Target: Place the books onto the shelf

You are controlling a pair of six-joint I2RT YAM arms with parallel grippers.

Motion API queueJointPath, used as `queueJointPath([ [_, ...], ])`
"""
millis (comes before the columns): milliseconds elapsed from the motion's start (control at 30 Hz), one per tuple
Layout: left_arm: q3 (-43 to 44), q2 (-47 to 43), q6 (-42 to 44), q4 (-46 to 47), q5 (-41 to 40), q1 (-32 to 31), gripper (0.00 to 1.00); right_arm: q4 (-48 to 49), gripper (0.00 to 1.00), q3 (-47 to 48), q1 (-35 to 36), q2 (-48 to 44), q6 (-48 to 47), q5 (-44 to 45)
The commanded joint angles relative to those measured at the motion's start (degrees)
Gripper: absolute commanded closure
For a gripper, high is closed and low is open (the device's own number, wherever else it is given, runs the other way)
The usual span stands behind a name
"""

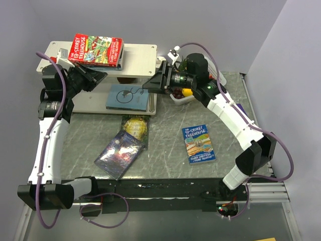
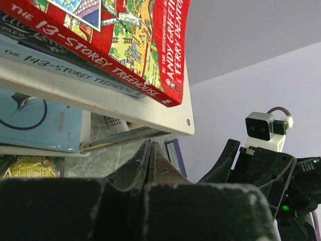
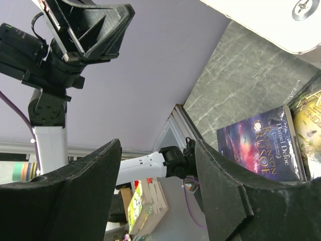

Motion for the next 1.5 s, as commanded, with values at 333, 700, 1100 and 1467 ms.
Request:
queueJointPath([
  [333,0.43,2.87,-2.01,9.96,2.00,0.22,0.99,2.56,0.32,-1.33,0.37,-3.92,-1.48,0.51],
  [700,-0.10,4.45,-4.64,13.83,1.74,0.04,0.99,2.74,0.32,-1.24,0.37,-3.31,-1.40,0.34],
  [1100,-0.27,6.48,-5.35,15.41,1.39,-1.45,0.99,2.56,0.32,-0.97,0.37,-2.78,-1.57,0.16],
  [1467,1.13,8.15,-6.14,16.47,0.95,-3.11,0.99,3.00,0.32,-1.76,0.29,-2.87,-1.31,0.16],
])
